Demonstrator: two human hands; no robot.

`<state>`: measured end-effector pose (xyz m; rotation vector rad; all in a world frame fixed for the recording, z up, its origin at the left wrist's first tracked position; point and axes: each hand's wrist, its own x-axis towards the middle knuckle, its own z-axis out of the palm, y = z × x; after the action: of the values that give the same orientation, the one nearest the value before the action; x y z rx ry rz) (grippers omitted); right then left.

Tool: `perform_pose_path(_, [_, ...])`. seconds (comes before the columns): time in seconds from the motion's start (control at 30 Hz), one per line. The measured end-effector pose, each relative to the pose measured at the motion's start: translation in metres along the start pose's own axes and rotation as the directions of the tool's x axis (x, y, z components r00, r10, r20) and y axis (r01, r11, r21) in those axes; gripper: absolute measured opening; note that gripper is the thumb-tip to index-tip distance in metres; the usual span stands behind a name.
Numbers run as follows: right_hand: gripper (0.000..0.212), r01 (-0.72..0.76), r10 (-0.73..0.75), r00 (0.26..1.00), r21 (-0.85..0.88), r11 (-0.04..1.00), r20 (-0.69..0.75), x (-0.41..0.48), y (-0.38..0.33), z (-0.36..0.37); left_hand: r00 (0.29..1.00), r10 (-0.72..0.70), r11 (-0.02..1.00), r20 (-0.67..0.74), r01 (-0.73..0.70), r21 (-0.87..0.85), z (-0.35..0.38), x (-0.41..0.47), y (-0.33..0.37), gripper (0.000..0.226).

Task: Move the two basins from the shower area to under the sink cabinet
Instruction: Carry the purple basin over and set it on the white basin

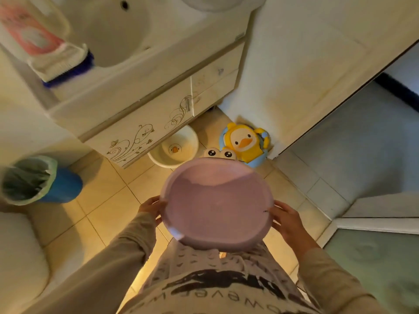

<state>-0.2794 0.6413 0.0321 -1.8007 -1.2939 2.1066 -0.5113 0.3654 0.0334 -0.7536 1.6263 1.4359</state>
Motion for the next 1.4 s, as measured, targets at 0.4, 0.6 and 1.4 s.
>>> perform_pose_path(0.4, [0.038, 0.034, 0.134, 0.932, -0.449, 0.893, 0.337, 0.121, -0.134, 0.062, 0.963, -0.091, 0.921, -0.254, -0.015, -0.389, 0.043, 0.003, 0.001, 0.045])
perform_pose_path(0.6, [0.037, 0.014, 0.224, 0.904, -0.549, 0.836, 0.365, 0.172, -0.187, 0.113, 0.926, -0.162, 0.818, -0.34, -0.066, -0.571, 0.08, -0.007, -0.004, 0.037])
perform_pose_path(1.4, [0.01, 0.048, 0.234, 0.953, -0.856, 0.516, 0.195, 0.379, -0.071, 0.194, 0.867, -0.431, 0.844, -0.252, 0.288, -0.452, 0.077, 0.248, -0.045, 0.016])
